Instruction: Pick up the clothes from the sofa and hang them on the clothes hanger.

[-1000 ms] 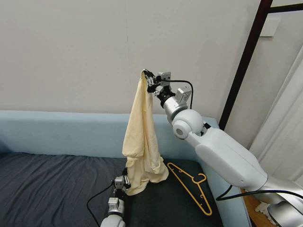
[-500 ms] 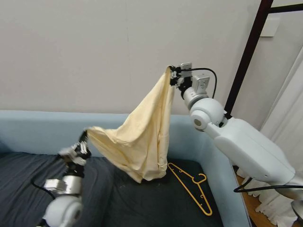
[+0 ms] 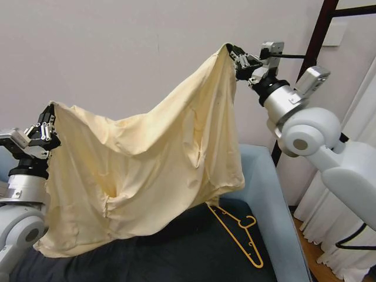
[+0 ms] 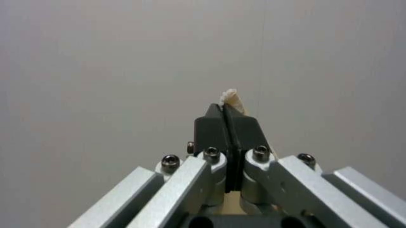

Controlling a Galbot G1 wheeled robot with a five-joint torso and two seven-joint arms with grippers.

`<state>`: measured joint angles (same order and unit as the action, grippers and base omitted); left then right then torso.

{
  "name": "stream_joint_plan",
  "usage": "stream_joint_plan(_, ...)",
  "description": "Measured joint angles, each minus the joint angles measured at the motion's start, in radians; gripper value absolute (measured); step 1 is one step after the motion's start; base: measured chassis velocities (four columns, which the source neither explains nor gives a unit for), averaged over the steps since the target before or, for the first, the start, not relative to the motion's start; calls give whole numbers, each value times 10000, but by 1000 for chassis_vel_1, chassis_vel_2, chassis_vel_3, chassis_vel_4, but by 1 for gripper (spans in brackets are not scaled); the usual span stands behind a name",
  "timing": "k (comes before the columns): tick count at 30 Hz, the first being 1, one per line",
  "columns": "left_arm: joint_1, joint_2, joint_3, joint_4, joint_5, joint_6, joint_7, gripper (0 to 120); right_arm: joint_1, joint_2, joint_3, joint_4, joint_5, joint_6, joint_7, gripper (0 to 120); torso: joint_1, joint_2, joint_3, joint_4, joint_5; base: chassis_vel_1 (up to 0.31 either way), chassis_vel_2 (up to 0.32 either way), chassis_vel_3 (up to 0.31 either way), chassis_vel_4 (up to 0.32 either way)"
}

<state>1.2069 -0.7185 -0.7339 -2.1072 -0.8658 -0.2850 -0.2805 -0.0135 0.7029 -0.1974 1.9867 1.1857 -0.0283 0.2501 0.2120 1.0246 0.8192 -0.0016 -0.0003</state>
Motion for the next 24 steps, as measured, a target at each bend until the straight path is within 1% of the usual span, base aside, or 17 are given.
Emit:
stream_joint_plan(4,137,-93,-58,-250,61,-57,33,0,-464,-356,360,498,113,122,-58,0,0,0,0,0,3,0,0,0,0)
stream_joint_plan(7,305,-73,-193,-721,158,-246,275,0,-1026,-973,923,1223,259,230,-143,0,0,-1,2,5,3,0,0,0,0)
stream_joint_plan(8,305,-73,-193,-721,158,-246,275,0,-1026,-973,923,1223,259,230,-143,0,0,-1,2,5,3,0,0,0,0)
stream_joint_plan(10,487,50,-574,-1460,77,-304,567,0,-1145,-1464,1577,1838,1001,352,-243,0,0,-1,1,-6,3,0,0,0,0)
stream_joint_plan(12,423,271,-863,-1746,-222,-155,593,0,-863,-1530,1791,1927,1488,145,-7,0,-4,2,-5,-7,10,0,0,0,0)
stream_joint_plan(13,221,474,-898,-1637,-413,75,464,0,-456,-1457,1694,1730,1692,-244,364,0,-7,7,-8,-7,12,0,0,0,0)
stream_joint_plan(14,221,474,-898,-1637,-413,75,464,0,-456,-1457,1694,1730,1692,-244,364,0,-7,7,-8,-7,12,0,0,0,0)
stream_joint_plan(15,-272,794,-656,-840,-546,566,188,0,413,-1092,959,932,1545,-1143,1157,0,-7,8,-7,-7,12,0,0,0,0)
stream_joint_plan(16,-421,904,-357,-116,-552,871,121,0,827,-809,275,236,1192,-1624,1607,0,-4,6,-2,-3,4,0,0,0,0)
stream_joint_plan(17,-381,913,-25,521,-471,1015,203,0,1029,-547,-389,-479,766,-1880,1887,0,0,-1,4,3,-14,0,0,0,0)
stream_joint_plan(18,-381,913,-25,521,-471,1015,203,0,1029,-547,-389,-479,766,-1880,1887,0,0,-1,4,3,-14,0,0,0,0)
stream_joint_plan(19,-162,837,312,918,-281,1038,460,0,1055,-318,-888,-1086,276,-1999,1963,0,7,-5,9,17,-6,0,0,0,0)
stream_joint_plan(20,91,706,575,1105,-31,1024,749,0,891,-200,-1185,-1429,-150,-2030,1894,0,11,-7,10,18,-9,5,75,28,-31)
stream_joint_plan(21,328,568,756,1203,228,959,990,0,603,-145,-1359,-1554,-461,-2034,1787,0,12,-7,9,8,-10,-7,75,40,-29)
stream_joint_plan(22,614,386,901,1235,517,863,1254,0,114,-85,-1490,-1607,-766,-2041,1679,0,9,-6,8,7,-9,0,0,0,0)
stream_joint_plan(23,614,386,901,1235,517,863,1254,0,114,-85,-1490,-1607,-766,-2041,1679,0,9,-6,8,7,-9,0,0,0,0)
stream_joint_plan(24,950,198,962,1197,772,793,1468,0,-476,-35,-1535,-1555,-998,-2054,1621,0,8,-7,9,0,9,0,0,0,0)
